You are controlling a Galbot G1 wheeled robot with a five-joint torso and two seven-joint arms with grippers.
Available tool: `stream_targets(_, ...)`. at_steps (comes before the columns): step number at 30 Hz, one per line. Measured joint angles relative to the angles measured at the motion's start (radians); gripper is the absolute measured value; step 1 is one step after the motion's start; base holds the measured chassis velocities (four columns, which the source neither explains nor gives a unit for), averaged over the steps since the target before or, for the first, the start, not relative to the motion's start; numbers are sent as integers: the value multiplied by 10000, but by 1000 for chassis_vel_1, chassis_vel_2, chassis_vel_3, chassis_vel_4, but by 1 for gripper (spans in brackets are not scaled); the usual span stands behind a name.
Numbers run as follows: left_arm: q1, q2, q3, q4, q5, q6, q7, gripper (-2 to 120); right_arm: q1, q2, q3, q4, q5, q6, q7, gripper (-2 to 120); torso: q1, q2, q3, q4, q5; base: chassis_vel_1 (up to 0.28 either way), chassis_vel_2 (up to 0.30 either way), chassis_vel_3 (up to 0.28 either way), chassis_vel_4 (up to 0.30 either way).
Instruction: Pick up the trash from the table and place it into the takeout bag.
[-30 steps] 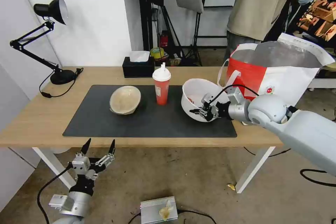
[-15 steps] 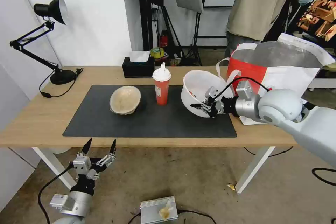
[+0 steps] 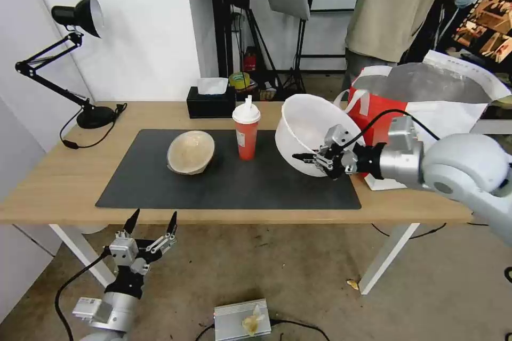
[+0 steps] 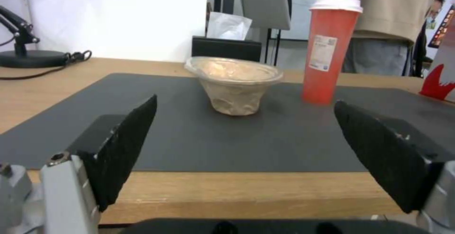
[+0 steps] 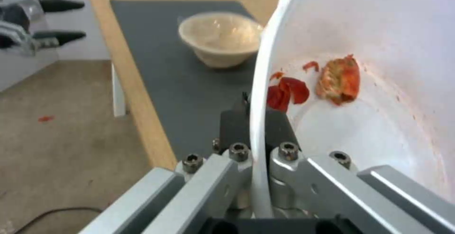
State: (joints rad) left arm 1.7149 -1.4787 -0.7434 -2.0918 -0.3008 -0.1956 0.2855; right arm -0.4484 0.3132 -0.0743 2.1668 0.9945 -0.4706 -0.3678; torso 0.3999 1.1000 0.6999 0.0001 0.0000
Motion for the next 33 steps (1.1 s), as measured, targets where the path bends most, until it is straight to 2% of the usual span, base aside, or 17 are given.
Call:
stream_targets(2, 22, -2, 55, 3, 96, -89, 7, 100, -921, -296, 1092, 367, 131, 115, 25, 0, 0, 0, 0, -1, -2, 0, 0, 0, 0)
stream_targets(3, 22, -2, 55, 3, 96, -89, 7, 100, -921, -296, 1092, 367, 131, 115, 25, 0, 0, 0, 0, -1, -2, 0, 0, 0, 0)
stream_targets(5, 27, -11, 89, 60, 263, -151, 13, 100, -1909, -726, 2115, 709, 286, 295, 63, 0, 0, 0, 0, -4, 0, 0, 0, 0, 0)
stream_targets(12, 42, 85, 129, 67, 312, -183, 16, 100, -3083, -1322, 3546, 1095, 576, 498, 364, 0, 0, 0, 0, -1, 0, 0, 0, 0, 0)
stream_targets(16, 109, 105, 158, -73, 313, -183, 17, 100, -3244, -1552, 4070, 1116, 754, 522, 444, 0, 0, 0, 0, -1, 0, 0, 0, 0, 0)
stream_targets(18, 163, 138, 169, -163, 314, -183, 18, 100, -3620, -1683, 4917, 1086, 829, 533, 447, 0, 1, 0, 1, 1, 0, 0, 0, 0, 0)
stream_targets(19, 163, 138, 169, -163, 314, -183, 18, 100, -3620, -1683, 4917, 1086, 829, 533, 447, 0, 1, 0, 1, 1, 0, 0, 0, 0, 0)
stream_targets(22, 265, 209, 177, -316, 312, -183, 21, 100, -4705, -1901, 6549, 964, 892, 603, 428, 0, 0, 0, 0, -3, -1, 0, 0, 0, 0)
stream_targets(27, 334, 338, 178, -388, 299, -183, 31, 100, -5421, -2050, 7520, 620, 880, 711, 387, 0, 0, 0, 1, -1, 0, 0, 0, 0, 0)
stream_targets(33, 355, 479, 207, -457, 260, -183, 37, 100, -5345, -2189, 7872, -96, 829, 790, 389, 0, 0, 0, 1, -1, 0, 0, 0, 0, 0)
